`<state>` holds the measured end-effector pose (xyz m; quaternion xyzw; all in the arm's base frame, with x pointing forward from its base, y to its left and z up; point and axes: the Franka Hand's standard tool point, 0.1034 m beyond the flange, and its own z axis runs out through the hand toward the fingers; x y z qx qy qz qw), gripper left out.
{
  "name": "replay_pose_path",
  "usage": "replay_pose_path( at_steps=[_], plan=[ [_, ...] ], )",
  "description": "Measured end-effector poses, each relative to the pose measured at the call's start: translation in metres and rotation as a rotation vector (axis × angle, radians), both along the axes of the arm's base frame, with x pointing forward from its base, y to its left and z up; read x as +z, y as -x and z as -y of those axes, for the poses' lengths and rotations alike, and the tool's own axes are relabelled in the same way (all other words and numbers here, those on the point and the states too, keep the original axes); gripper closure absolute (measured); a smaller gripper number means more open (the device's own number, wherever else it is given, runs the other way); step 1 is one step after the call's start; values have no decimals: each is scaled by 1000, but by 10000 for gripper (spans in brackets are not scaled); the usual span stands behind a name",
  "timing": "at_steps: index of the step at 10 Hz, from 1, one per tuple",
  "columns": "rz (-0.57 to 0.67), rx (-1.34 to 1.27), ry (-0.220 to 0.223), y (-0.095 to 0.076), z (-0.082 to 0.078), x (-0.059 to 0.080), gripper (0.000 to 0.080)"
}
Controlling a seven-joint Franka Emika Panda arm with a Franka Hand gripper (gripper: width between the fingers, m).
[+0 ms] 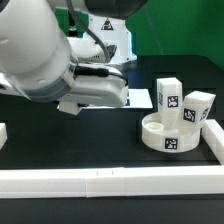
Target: Assemble stool
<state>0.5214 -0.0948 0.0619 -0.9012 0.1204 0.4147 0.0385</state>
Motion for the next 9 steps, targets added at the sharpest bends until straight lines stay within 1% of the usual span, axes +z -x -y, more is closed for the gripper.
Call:
replay_pose_path(
  at_steps=[3,4,5,6,7,8,9],
  plan=[
    [7,-9,3,-1,2,-2,475],
    [39,-13,12,-5,7,-3,474],
    [38,-14,16,-5,6,-3,474],
    [47,-14,27,-8,-1,-1,474],
    [86,-10,41,-12,-12,8,474],
    [80,-44,77,-10,-23,17,474],
    [107,-53,100,-14,-33,22,474]
  ],
)
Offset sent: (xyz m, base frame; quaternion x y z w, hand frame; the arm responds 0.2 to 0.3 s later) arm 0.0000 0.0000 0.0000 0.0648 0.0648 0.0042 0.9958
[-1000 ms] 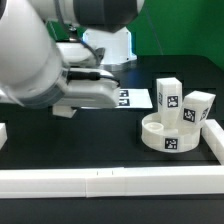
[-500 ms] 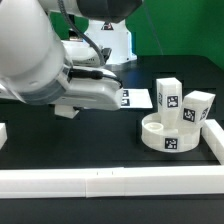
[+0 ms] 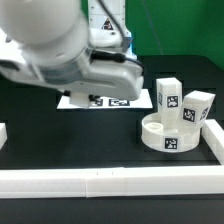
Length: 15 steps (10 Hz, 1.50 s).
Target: Assemble stool
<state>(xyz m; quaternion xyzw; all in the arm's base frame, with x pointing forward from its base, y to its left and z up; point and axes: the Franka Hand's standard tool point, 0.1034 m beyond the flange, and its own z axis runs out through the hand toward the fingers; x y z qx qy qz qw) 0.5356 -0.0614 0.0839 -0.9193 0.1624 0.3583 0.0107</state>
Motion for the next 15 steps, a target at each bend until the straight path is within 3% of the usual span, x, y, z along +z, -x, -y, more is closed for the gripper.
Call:
replay_pose_path(
  at_steps=[1,3,4,7,11,14,15],
  plan=[
    [113,25,10,-12,3,-6,474],
    [251,26,36,-13,1,-5,474],
    [350,29,62,-21,-1,-6,474],
    [560,-36,121,-13,-44,12,474],
    [845,6,188,-27,-47,6,474],
    [1072,180,204,-39,-82,18,474],
    [1102,204,210,-41,-88,18,474]
  ],
)
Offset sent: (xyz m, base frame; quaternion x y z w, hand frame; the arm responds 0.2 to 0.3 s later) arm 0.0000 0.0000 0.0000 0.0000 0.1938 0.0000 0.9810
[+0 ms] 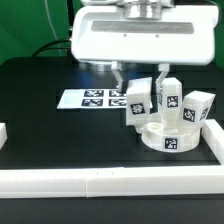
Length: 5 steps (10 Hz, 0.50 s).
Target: Assemble stool
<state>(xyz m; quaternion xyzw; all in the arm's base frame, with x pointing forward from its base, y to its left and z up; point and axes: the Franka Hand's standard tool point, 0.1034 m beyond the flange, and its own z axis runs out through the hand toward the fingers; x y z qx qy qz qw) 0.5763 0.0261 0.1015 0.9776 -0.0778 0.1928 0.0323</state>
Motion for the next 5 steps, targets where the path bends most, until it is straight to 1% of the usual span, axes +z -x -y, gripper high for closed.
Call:
replay_pose_path(
  at_steps=[3,4,5],
  plan=[
    [6,-3,1,0,1,-1,474],
    [9,101,42,-3,-3,2,474],
    [11,150,56,-4,-6,7,474]
  ],
)
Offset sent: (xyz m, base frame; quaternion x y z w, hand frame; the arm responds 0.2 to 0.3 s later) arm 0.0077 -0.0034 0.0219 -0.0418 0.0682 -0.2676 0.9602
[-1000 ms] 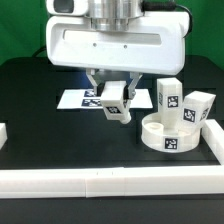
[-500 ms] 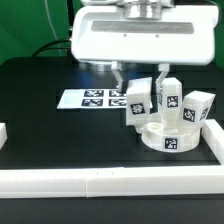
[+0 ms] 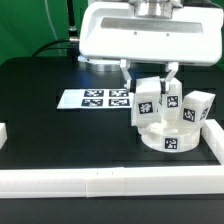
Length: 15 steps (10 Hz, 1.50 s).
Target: Assemble stool
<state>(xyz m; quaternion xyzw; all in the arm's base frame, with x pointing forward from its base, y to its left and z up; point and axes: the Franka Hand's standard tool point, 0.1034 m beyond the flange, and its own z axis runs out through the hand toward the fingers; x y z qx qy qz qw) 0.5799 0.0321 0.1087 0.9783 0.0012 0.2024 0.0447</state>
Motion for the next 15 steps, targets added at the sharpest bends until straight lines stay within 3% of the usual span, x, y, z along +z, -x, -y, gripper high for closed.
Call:
replay_pose_path(
  at_steps=[2,6,7,9,11,15],
  plan=[
    [3,69,2,11,-18,12,474],
    [25,72,12,8,-15,9,474],
    [70,146,50,7,-15,13,474],
    [59,201,61,15,-19,21,474],
    [50,197,51,35,-16,19,474],
    [84,209,69,36,-18,12,474]
  ],
)
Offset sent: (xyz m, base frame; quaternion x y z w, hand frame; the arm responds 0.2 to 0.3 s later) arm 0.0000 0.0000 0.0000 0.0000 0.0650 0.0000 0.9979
